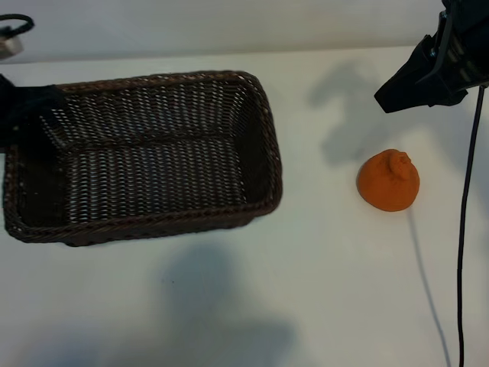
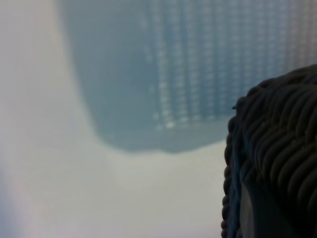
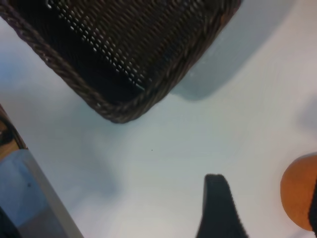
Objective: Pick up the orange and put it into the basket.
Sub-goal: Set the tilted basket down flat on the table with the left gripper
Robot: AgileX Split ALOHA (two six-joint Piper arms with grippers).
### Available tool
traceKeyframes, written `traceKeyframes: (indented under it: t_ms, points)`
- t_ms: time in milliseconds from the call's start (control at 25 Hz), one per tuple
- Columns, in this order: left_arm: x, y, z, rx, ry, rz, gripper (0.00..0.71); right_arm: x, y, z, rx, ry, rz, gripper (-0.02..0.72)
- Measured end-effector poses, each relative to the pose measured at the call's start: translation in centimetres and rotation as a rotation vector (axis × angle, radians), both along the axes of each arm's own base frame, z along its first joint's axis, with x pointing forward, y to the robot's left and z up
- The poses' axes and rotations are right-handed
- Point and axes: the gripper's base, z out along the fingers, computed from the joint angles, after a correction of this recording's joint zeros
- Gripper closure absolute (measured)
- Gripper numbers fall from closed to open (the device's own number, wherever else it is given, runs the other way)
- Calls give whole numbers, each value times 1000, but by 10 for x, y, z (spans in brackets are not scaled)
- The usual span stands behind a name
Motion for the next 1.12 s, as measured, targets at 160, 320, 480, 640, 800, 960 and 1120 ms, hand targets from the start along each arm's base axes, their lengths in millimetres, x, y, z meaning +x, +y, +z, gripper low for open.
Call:
traceKeyframes:
  t_ms: [160,320,480,640,800,960,1120]
  points:
    - [6,-22,-7,-8,15,-69,540,0,0,0,0,0,0,270]
    - [21,-39,-5,-12,-12,-121,540,0,0,0,0,0,0,270]
    - [35,-48,-13,-30,-8,-133,540,0,0,0,0,0,0,270]
    - [41,-60,-27,-56,23,-151,540,0,0,0,0,0,0,270]
    - [46,-63,-39,-78,29,-148,541,0,0,0,0,0,0,270]
    - [52,-67,-52,-99,13,-155,541,0,0,0,0,0,0,270]
    - [56,-71,-61,-122,6,-171,541,0,0,0,0,0,0,270]
